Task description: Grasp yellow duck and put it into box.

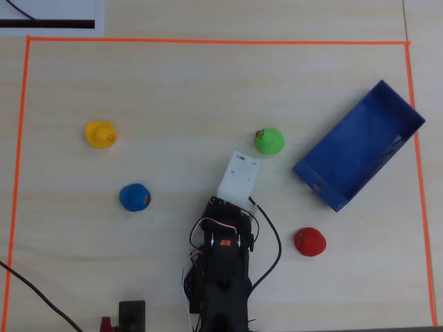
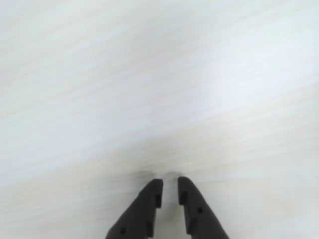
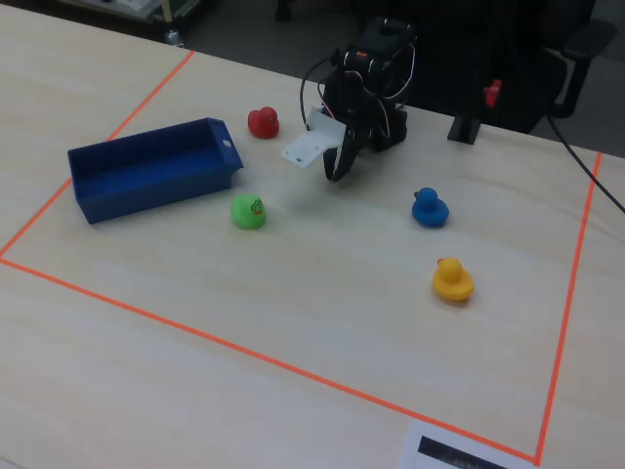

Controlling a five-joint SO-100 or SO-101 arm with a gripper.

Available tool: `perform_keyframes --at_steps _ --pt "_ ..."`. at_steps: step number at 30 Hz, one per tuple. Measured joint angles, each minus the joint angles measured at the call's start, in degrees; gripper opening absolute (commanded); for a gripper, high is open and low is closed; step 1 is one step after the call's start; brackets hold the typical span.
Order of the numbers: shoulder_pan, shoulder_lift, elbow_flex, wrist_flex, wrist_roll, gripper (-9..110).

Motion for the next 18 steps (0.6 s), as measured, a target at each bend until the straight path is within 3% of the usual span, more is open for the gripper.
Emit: perform_keyframes --at_steps 18 --pt "0.00 0.00 0.00 0.00 -0.35 0"
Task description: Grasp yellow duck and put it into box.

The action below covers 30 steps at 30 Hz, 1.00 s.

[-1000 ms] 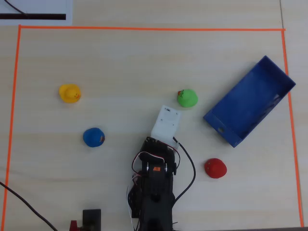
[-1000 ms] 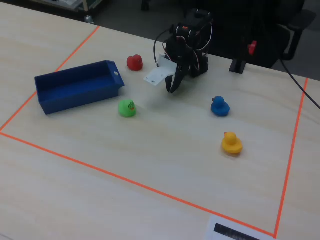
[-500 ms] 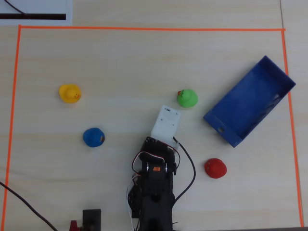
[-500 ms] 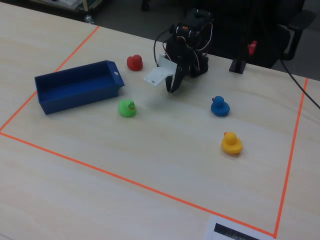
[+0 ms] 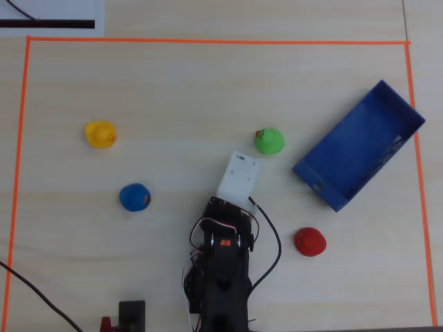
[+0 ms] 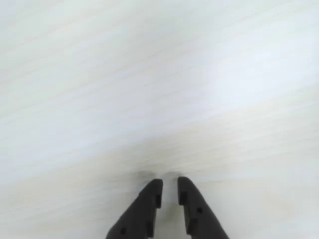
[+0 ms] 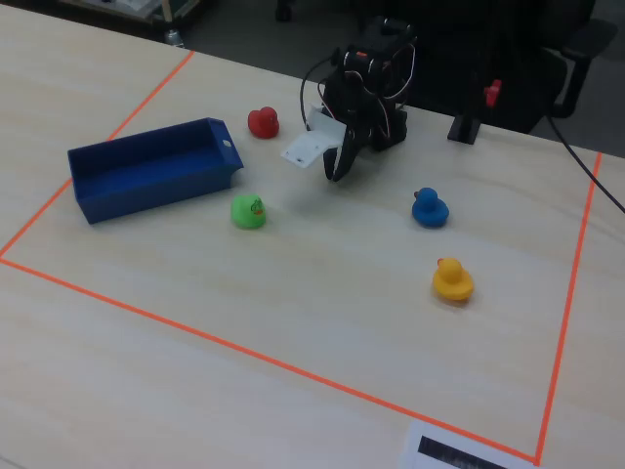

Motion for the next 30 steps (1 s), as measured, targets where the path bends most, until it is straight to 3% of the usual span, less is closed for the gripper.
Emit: perform_keyframes --at_steps 8,13,16,18,23,30 --pt "-0.26 -1.85 -2.02 -2.81 0.79 4" --pt "-1.05 -10.46 -16.61 -3.52 3.69 7" --pt "-2.02 -18.46 -27.60 -2.81 4.48 25" --pt "-2.72 -24.52 -34.45 -0.35 4.48 30" --pt "-6.50 -39.55 -48.16 4.04 4.75 37" --pt "-15.91 -55.46 -60.38 2.46 14.94 43"
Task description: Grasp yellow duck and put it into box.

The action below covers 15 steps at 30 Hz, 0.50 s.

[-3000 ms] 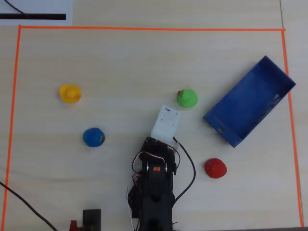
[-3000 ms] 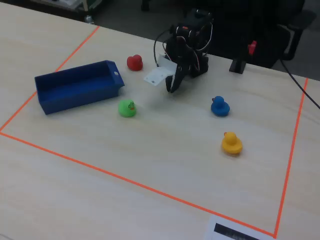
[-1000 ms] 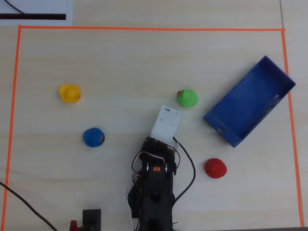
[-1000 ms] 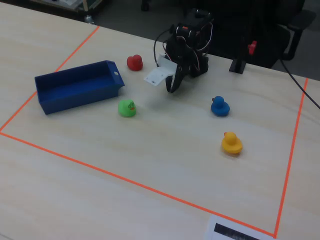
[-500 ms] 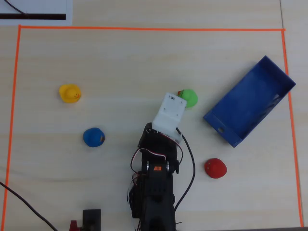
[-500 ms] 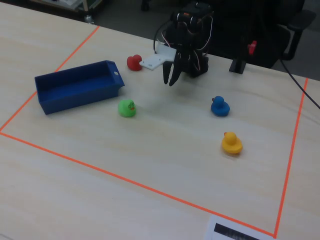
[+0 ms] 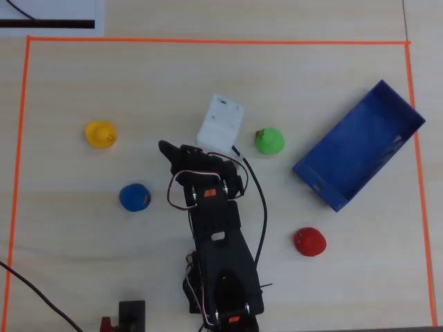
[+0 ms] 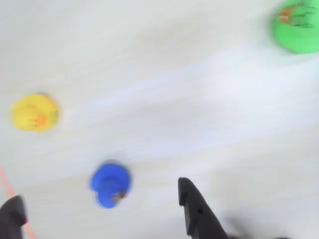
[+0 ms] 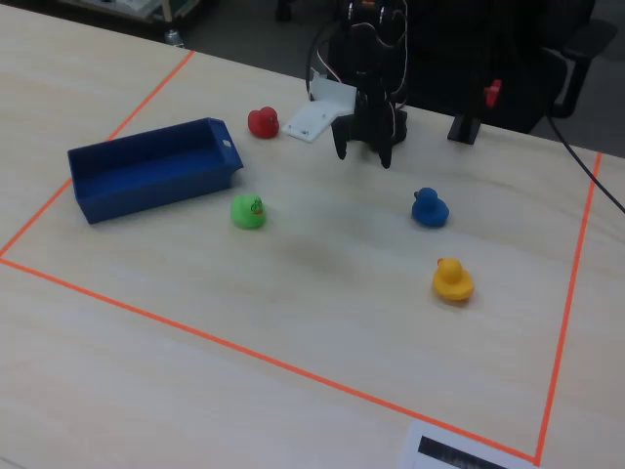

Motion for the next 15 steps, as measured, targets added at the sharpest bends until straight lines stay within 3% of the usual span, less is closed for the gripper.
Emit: perform_keyframes --at_steps 7,15 --pt "-11.43 -13.18 -9.49 -0.09 7.47 43" --pt "-16.61 -25.84 -10.46 -8.44 10.99 43"
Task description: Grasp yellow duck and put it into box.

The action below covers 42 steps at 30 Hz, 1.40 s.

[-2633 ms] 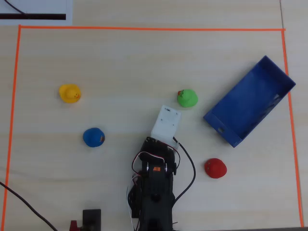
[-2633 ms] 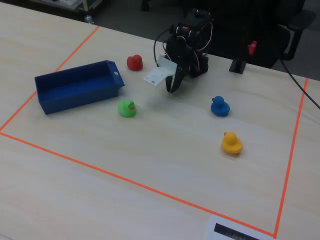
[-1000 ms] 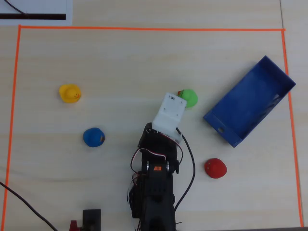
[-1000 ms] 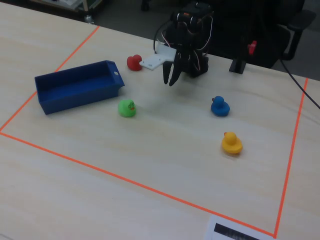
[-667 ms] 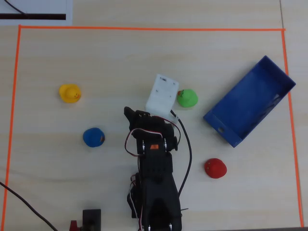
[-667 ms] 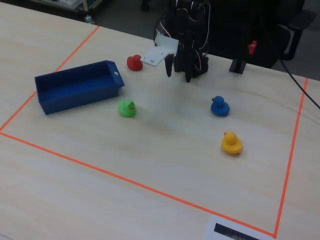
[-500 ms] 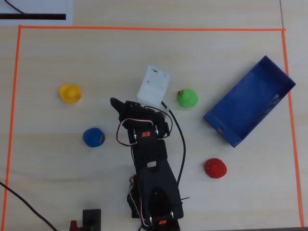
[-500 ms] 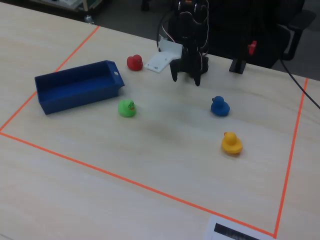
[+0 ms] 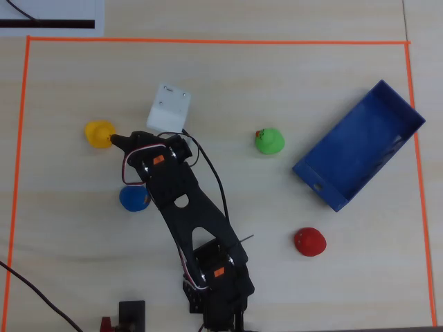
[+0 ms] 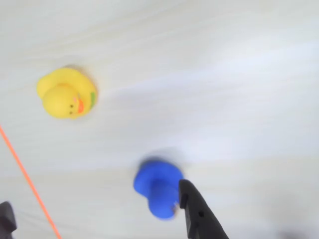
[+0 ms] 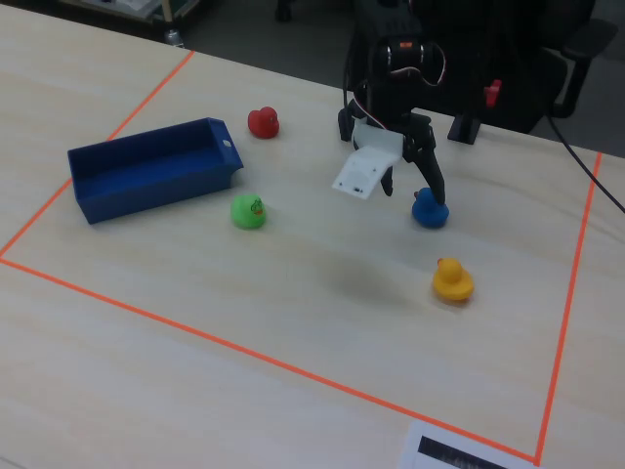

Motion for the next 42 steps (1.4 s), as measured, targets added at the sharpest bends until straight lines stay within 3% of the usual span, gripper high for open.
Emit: perform_keyframes --at_steps 11,42 --pt "-7.03 -14.59 -7.21 -4.92 6.33 42" --pt "-11.25 -33.66 -20.92 -10.99 9.84 41"
